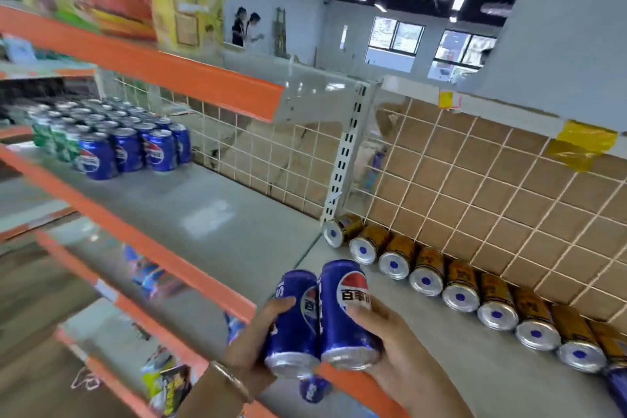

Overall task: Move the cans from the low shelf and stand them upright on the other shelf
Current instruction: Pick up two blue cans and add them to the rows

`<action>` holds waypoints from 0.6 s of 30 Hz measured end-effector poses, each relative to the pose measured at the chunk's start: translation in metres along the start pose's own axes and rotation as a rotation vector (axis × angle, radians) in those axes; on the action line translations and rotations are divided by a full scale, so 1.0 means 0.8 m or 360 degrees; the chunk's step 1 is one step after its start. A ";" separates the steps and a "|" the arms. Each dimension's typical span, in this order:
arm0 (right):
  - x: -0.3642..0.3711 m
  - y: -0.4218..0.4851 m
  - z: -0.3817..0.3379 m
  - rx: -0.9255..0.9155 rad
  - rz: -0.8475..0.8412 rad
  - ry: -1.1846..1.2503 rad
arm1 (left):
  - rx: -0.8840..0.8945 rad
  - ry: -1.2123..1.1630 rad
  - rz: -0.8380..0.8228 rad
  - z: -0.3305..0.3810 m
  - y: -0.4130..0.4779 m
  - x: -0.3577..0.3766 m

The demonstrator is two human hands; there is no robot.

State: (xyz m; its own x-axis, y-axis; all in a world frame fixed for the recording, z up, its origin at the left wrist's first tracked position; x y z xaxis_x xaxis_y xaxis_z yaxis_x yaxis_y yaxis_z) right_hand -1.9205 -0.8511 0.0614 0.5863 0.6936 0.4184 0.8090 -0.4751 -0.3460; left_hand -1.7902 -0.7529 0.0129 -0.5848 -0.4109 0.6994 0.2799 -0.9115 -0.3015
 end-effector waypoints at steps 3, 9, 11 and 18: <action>0.070 0.032 0.022 -0.0032 0.0069 -0.0048 | 0.0059 -0.0117 0.0030 0.034 -0.030 -0.043; 0.172 0.074 0.061 -0.0028 -0.0119 -0.0097 | 0.0141 -0.0019 0.0223 0.097 -0.084 -0.120; 0.197 0.092 0.072 0.0014 -0.0153 -0.0043 | 0.0161 0.0025 0.0376 0.114 -0.094 -0.145; 0.270 0.143 0.081 -0.0005 -0.0263 -0.0399 | 0.0227 0.0044 0.0499 0.156 -0.112 -0.209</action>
State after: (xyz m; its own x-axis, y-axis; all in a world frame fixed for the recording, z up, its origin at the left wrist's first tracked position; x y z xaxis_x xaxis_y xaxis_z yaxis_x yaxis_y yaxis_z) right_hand -1.7038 -0.7207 0.0573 0.4188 0.8734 0.2484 0.8929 -0.3464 -0.2876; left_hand -1.6225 -0.6004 0.0038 -0.4735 -0.6725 0.5688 0.5518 -0.7298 -0.4036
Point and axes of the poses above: each hand's wrist, its own y-axis towards the middle knuckle, its own x-axis out of the palm, z = x × y, the point moved 3 cm from there along y, towards the middle knuckle, and after that the axes turned 1 degree about x, right-handed, at the moved point
